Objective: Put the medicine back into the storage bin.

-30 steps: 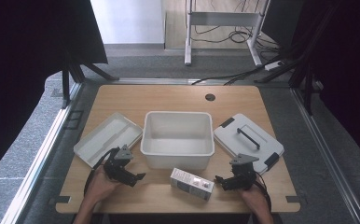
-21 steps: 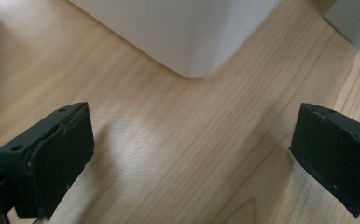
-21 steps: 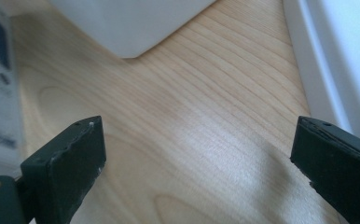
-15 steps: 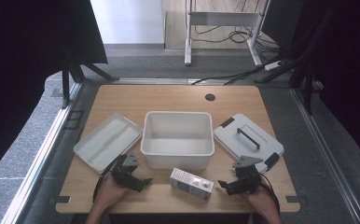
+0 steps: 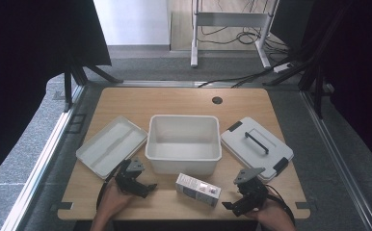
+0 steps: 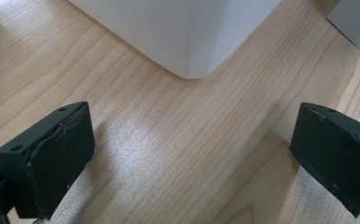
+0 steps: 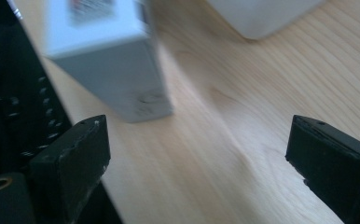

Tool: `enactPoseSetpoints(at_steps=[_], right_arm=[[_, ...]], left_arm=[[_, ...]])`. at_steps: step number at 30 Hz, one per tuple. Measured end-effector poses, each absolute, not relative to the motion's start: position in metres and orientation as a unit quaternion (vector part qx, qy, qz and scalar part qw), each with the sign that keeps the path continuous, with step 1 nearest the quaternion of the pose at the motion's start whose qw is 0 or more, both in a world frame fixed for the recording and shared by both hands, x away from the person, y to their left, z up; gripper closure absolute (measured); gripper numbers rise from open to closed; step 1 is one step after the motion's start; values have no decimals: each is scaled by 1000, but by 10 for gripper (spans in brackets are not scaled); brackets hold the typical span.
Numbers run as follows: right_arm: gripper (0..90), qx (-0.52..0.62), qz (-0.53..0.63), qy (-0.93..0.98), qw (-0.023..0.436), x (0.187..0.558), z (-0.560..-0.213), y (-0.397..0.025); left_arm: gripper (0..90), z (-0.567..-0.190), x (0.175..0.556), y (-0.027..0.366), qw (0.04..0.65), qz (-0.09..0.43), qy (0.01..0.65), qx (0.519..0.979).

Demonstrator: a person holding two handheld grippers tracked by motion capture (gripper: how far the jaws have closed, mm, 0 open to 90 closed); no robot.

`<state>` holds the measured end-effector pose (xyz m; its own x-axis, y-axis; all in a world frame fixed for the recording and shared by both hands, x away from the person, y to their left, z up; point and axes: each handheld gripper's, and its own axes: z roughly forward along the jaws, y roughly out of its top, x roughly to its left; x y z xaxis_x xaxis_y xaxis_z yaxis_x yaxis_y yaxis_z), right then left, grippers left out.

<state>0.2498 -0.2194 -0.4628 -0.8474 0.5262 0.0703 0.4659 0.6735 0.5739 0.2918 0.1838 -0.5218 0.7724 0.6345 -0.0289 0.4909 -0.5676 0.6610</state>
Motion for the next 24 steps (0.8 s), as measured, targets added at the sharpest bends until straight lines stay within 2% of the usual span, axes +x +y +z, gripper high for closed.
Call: enactPoseSetpoints(at_steps=[4, 11, 20, 24], right_arm=[[66, 247, 280, 927, 42, 249, -454, -203], [158, 211, 229, 949, 42, 257, -441, -165], [340, 160, 147, 976, 28, 271, -446, -118], [488, 144, 118, 982, 25, 274, -451, -106]], left_arm=[[0, -522, 291, 184, 338, 107, 321, 878], [9, -522, 290, 184, 340, 107, 323, 877], [21, -522, 289, 184, 342, 108, 323, 876], [26, -522, 289, 184, 343, 108, 323, 876]])
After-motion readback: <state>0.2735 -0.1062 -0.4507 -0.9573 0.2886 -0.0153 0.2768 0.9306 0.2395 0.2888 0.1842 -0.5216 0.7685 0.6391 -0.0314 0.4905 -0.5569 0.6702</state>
